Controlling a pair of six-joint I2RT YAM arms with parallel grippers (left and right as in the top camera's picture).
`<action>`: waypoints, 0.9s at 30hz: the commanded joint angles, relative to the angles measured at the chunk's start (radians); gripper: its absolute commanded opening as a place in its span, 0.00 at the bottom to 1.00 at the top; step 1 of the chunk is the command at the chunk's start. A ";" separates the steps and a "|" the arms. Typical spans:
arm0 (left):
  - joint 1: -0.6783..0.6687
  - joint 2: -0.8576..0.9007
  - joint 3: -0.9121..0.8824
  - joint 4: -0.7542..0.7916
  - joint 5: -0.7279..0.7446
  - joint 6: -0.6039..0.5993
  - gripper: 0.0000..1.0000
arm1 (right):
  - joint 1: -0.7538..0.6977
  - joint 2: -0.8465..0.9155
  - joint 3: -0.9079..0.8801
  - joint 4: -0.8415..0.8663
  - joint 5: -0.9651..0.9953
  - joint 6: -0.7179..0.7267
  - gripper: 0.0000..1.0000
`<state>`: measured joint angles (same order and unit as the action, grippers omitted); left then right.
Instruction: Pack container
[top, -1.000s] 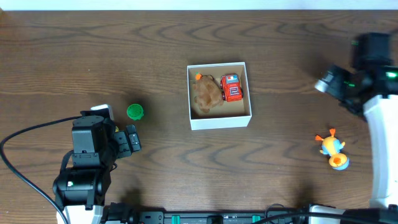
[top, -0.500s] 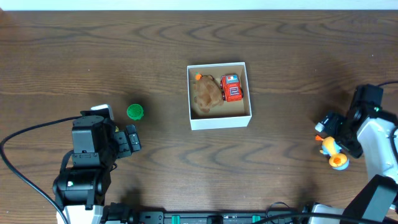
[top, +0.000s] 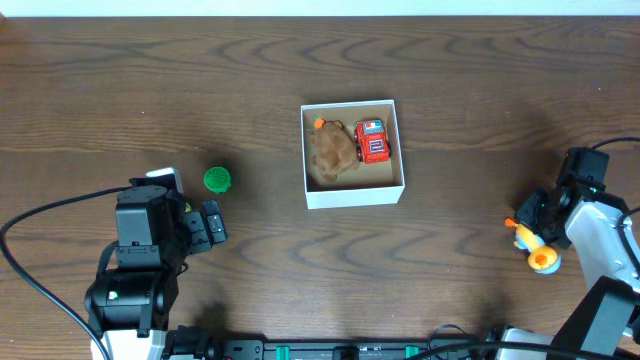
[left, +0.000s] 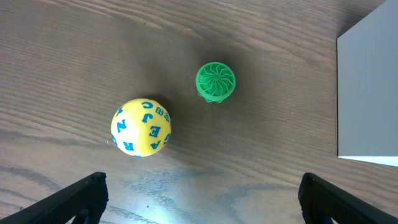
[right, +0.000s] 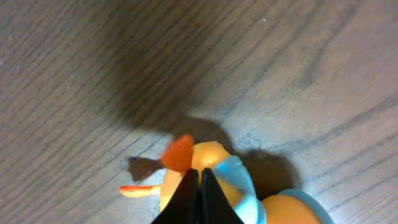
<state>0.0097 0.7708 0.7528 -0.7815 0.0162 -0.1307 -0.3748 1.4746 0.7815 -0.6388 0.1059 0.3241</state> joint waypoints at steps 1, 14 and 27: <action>0.003 -0.001 0.021 0.000 -0.001 -0.006 0.98 | -0.003 0.001 -0.010 -0.004 0.002 -0.003 0.01; 0.003 -0.001 0.021 0.000 -0.001 -0.006 0.98 | 0.130 -0.160 0.183 -0.082 -0.032 -0.059 0.01; 0.003 -0.001 0.021 0.000 -0.001 -0.006 0.98 | 0.713 -0.239 0.383 -0.019 -0.035 -0.106 0.01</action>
<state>0.0097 0.7708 0.7528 -0.7811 0.0166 -0.1307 0.2405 1.2350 1.1503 -0.6853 0.0742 0.2359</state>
